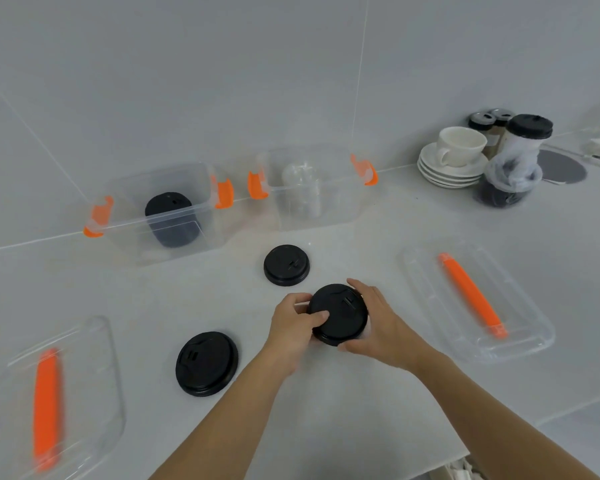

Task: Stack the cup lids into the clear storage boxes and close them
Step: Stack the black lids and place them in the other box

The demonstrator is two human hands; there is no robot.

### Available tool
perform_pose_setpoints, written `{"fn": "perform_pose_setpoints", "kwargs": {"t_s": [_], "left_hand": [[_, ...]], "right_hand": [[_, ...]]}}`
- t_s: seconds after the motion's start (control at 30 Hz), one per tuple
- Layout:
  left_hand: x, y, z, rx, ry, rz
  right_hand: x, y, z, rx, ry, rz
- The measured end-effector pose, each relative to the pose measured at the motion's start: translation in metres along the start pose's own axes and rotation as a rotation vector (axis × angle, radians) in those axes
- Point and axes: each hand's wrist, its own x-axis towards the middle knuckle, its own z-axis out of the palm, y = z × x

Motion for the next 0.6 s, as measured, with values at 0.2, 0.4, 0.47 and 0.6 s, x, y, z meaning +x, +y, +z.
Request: {"fn": "perform_pose_setpoints", "kwargs": {"t_s": [0.2, 0.4, 0.47, 0.6], "left_hand": [[0.014, 0.024, -0.018, -0.087, 0.047, 0.09], [0.035, 0.043, -0.03, -0.174, 0.209, 0.108], [0.043, 0.048, -0.034, -0.177, 0.25, 0.117], [0.057, 0.054, -0.037, -0.134, 0.283, 0.142]], "right_hand": [[0.034, -0.019, 0.0, 0.194, -0.029, 0.018], [0.074, -0.036, 0.0, 0.299, 0.0, -0.002], [0.087, -0.041, 0.001, 0.302, -0.001, -0.014], [0.111, -0.043, 0.003, 0.259, -0.025, -0.051]]}}
